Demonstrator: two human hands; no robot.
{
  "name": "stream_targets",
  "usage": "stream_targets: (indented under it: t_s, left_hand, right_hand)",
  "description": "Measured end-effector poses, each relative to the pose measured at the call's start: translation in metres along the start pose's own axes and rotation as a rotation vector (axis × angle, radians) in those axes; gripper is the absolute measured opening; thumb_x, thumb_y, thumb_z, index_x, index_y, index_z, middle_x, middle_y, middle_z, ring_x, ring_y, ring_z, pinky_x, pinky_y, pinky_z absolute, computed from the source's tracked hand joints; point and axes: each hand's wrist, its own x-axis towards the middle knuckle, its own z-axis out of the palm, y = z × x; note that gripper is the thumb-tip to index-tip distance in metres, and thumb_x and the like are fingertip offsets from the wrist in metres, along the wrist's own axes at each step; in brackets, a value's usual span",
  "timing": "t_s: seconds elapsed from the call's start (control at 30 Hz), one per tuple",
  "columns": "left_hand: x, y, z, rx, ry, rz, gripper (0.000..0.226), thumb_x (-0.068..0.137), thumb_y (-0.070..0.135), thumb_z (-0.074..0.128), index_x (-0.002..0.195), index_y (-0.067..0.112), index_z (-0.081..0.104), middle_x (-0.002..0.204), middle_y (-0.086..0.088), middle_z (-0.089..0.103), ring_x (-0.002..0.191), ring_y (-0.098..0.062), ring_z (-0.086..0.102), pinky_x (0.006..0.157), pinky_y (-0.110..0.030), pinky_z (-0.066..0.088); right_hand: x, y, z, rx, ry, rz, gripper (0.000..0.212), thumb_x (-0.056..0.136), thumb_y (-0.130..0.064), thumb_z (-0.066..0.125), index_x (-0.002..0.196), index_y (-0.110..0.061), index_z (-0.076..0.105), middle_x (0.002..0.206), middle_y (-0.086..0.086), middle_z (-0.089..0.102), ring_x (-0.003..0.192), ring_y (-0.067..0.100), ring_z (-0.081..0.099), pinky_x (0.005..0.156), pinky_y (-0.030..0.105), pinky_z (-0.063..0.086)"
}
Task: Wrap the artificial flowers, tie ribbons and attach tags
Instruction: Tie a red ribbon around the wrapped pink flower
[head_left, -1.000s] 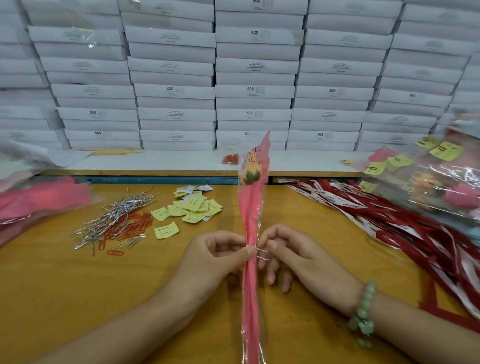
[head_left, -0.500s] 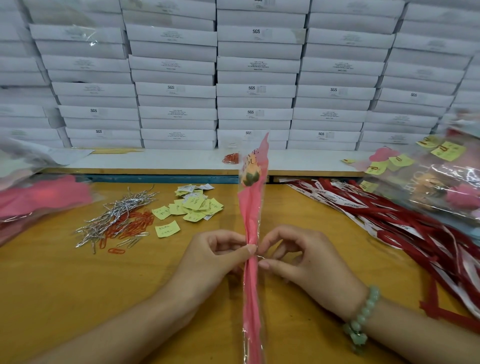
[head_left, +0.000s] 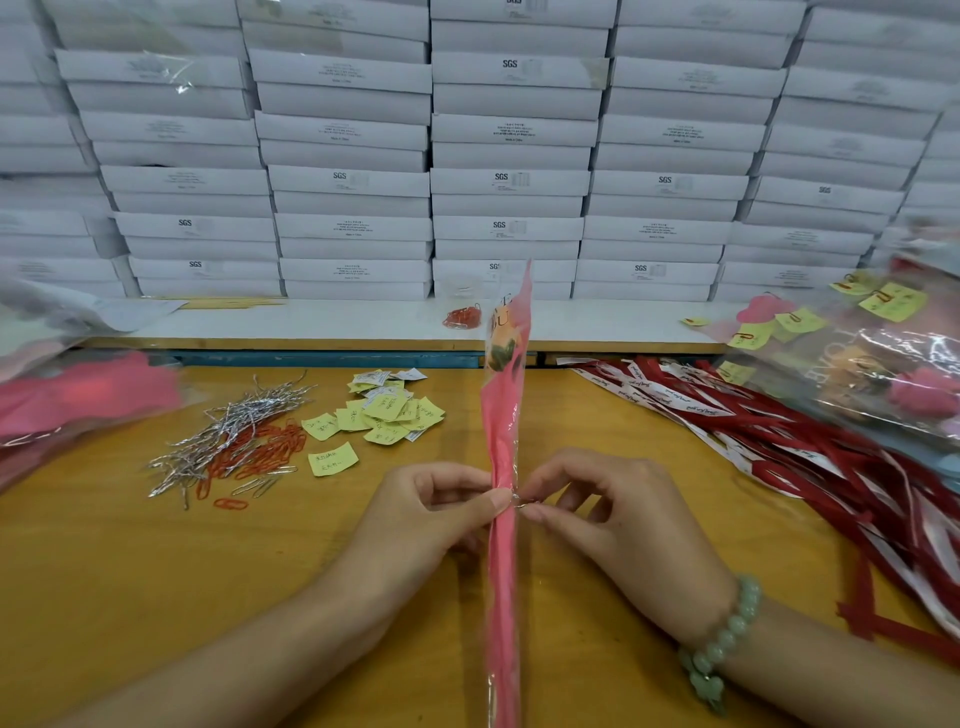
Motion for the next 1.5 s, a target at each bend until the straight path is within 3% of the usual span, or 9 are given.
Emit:
stream_targets:
  t_s: [0.23, 0.53, 0.67, 0.77, 0.9, 1.0, 1.13, 1.3, 1.5]
  left_hand:
    - [-0.0005, -0.0009, -0.0001, -0.006, 0.005, -0.002, 0.032, 0.067, 0.032, 0.078, 0.091, 0.01, 0.078, 0.083, -0.013, 0.075, 0.068, -0.019, 0.065, 0.062, -0.025, 0.052]
    - [-0.0015, 0.0007, -0.0004, -0.033, 0.0, -0.007, 0.024, 0.072, 0.026, 0.075, 0.09, 0.011, 0.078, 0.084, -0.013, 0.075, 0.07, -0.018, 0.067, 0.065, -0.027, 0.054]
    - [-0.0013, 0.0007, 0.0, -0.02, -0.014, 0.002, 0.026, 0.072, 0.026, 0.075, 0.091, 0.01, 0.078, 0.085, -0.013, 0.075, 0.07, -0.017, 0.066, 0.061, -0.022, 0.053]
    - [-0.0011, 0.0004, 0.0003, -0.022, -0.009, 0.003, 0.032, 0.067, 0.03, 0.077, 0.092, 0.01, 0.078, 0.084, -0.012, 0.075, 0.069, -0.016, 0.065, 0.058, -0.02, 0.051]
    - [-0.0015, 0.0004, -0.0011, 0.001, -0.039, 0.002, 0.033, 0.067, 0.033, 0.077, 0.094, 0.014, 0.078, 0.086, -0.01, 0.076, 0.07, -0.014, 0.066, 0.06, -0.018, 0.05]
    - [-0.0016, -0.0005, -0.002, -0.009, -0.042, -0.002, 0.035, 0.068, 0.033, 0.078, 0.096, 0.013, 0.077, 0.086, -0.01, 0.076, 0.07, -0.014, 0.066, 0.059, -0.018, 0.05]
    - [-0.0019, -0.0005, -0.002, 0.001, -0.043, 0.008, 0.038, 0.066, 0.037, 0.079, 0.096, 0.015, 0.077, 0.086, -0.009, 0.076, 0.07, -0.014, 0.065, 0.059, -0.018, 0.049]
    - [-0.0014, -0.0015, -0.0025, 0.001, -0.033, 0.01, 0.038, 0.066, 0.039, 0.079, 0.096, 0.017, 0.078, 0.085, -0.008, 0.076, 0.069, -0.015, 0.064, 0.06, -0.019, 0.05]
    - [-0.0017, -0.0013, -0.0028, -0.024, -0.039, 0.04, 0.032, 0.067, 0.039, 0.078, 0.093, 0.021, 0.078, 0.086, -0.008, 0.076, 0.07, -0.01, 0.068, 0.062, -0.019, 0.053]
  right_hand:
    - [0.0, 0.0021, 0.0, 0.016, -0.013, 0.003, 0.003, 0.082, -0.026, 0.074, 0.081, -0.028, 0.071, 0.073, -0.015, 0.068, 0.067, 0.009, 0.065, 0.058, 0.012, 0.043]
    - [0.002, 0.0035, 0.0012, 0.254, -0.058, 0.062, 0.009, 0.085, -0.026, 0.068, 0.082, -0.019, 0.072, 0.074, -0.008, 0.071, 0.057, 0.008, 0.065, 0.051, 0.014, 0.047]
    - [0.0035, 0.0048, 0.0015, 0.37, -0.091, 0.143, 0.011, 0.087, -0.024, 0.065, 0.081, -0.017, 0.07, 0.075, -0.001, 0.073, 0.055, 0.01, 0.064, 0.048, 0.022, 0.049]
    - [0.0055, 0.0055, 0.0038, 0.502, -0.136, 0.24, 0.013, 0.092, -0.012, 0.06, 0.082, -0.011, 0.068, 0.07, 0.001, 0.071, 0.055, 0.009, 0.062, 0.045, 0.02, 0.047]
    - [0.0073, 0.0043, 0.0048, 0.621, -0.202, 0.368, 0.015, 0.094, -0.013, 0.056, 0.086, -0.006, 0.066, 0.069, 0.0, 0.069, 0.055, 0.007, 0.06, 0.045, 0.017, 0.046]
    - [0.0072, 0.0045, 0.0056, 0.633, -0.208, 0.393, 0.013, 0.093, -0.013, 0.057, 0.089, -0.004, 0.065, 0.071, 0.001, 0.068, 0.056, 0.008, 0.059, 0.044, 0.017, 0.044]
    - [0.0053, 0.0055, 0.0085, 0.622, -0.09, 0.373, 0.008, 0.088, -0.009, 0.065, 0.089, -0.003, 0.059, 0.07, 0.0, 0.06, 0.05, 0.007, 0.057, 0.039, 0.019, 0.042]
    - [0.0045, 0.0067, 0.0067, 0.539, -0.056, 0.361, 0.006, 0.084, -0.011, 0.07, 0.083, -0.006, 0.067, 0.065, -0.005, 0.063, 0.053, 0.008, 0.058, 0.038, 0.02, 0.042]
    - [0.0003, -0.0006, 0.0062, 0.408, -0.099, 0.255, 0.013, 0.084, -0.031, 0.069, 0.084, -0.02, 0.074, 0.072, -0.003, 0.07, 0.059, 0.01, 0.064, 0.044, 0.021, 0.045]
